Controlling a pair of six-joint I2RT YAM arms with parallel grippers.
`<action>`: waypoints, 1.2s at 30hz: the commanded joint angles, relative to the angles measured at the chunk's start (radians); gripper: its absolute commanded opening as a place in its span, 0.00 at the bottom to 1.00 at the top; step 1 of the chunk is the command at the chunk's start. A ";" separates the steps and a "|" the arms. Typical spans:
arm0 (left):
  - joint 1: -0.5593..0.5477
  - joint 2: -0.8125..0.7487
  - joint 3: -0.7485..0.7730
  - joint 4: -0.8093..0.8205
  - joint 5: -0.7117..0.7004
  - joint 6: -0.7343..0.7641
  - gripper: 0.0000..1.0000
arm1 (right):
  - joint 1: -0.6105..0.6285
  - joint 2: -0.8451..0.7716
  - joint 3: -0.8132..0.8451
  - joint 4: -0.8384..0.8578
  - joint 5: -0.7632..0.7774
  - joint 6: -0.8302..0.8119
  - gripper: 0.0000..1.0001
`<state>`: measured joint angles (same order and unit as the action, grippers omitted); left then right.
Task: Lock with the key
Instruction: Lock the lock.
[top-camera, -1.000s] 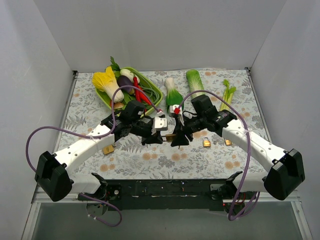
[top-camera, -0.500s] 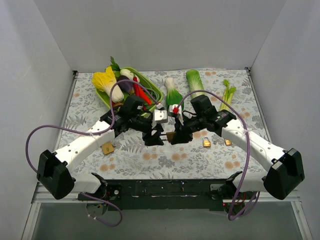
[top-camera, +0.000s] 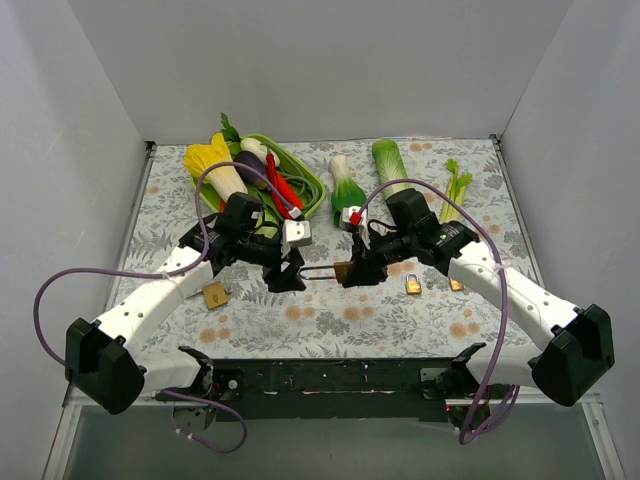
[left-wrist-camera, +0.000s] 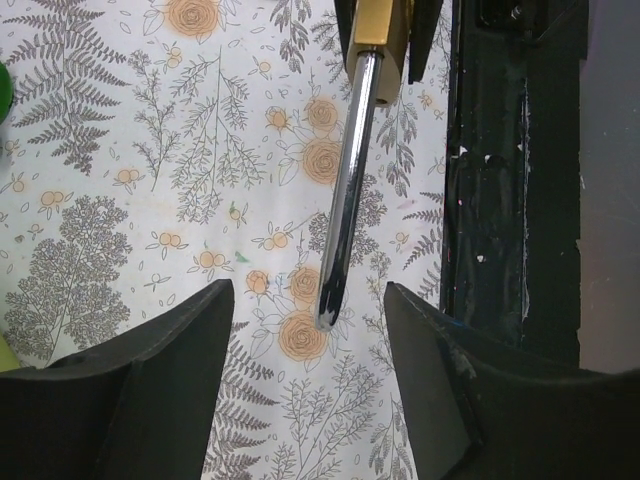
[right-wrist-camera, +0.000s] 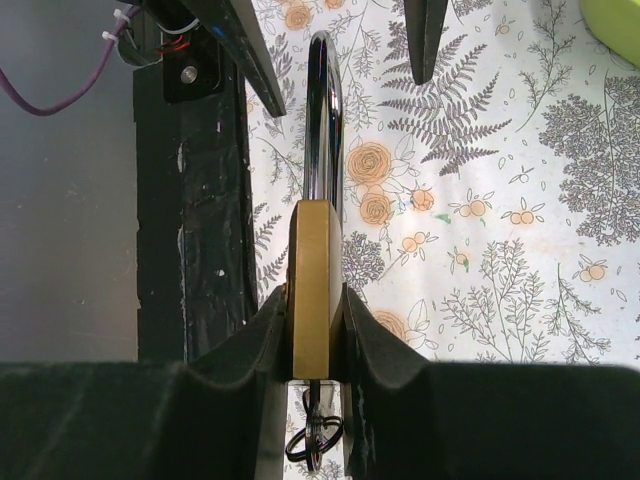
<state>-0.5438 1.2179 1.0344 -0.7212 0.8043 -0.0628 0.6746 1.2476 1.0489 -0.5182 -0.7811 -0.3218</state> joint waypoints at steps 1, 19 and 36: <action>-0.001 0.003 0.019 0.028 0.032 -0.009 0.57 | 0.005 -0.028 0.046 0.081 -0.063 0.018 0.01; -0.038 0.031 0.039 0.068 0.059 -0.046 0.00 | 0.011 -0.033 0.062 0.147 -0.041 0.043 0.01; -0.105 0.023 0.050 0.265 0.046 -0.229 0.00 | 0.078 -0.002 0.025 0.222 -0.099 0.112 0.01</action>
<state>-0.5987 1.2625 1.0405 -0.6891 0.8356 -0.1738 0.6876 1.2461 1.0508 -0.4541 -0.7914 -0.2790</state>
